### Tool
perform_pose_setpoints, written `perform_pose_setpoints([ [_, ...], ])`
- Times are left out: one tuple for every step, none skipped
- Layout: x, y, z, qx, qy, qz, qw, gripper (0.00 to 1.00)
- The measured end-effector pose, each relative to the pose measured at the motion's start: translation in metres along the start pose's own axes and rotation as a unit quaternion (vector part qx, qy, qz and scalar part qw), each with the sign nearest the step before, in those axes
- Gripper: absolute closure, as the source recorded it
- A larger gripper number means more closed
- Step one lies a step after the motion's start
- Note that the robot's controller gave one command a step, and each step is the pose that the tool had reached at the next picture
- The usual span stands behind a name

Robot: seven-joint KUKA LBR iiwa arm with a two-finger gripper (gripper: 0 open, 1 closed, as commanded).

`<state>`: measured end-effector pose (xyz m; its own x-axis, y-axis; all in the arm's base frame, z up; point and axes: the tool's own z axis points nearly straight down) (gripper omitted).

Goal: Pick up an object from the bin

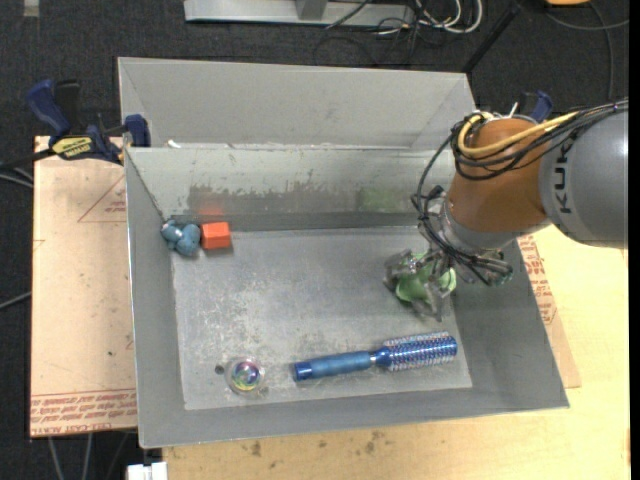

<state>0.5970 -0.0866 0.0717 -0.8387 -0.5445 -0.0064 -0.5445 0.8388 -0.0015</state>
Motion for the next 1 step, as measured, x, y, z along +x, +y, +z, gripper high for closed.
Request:
perform_pose_setpoints([
  [-0.0333,0.0127,-0.1556,0.002,-0.0023,-0.012,0.9999,1.0],
])
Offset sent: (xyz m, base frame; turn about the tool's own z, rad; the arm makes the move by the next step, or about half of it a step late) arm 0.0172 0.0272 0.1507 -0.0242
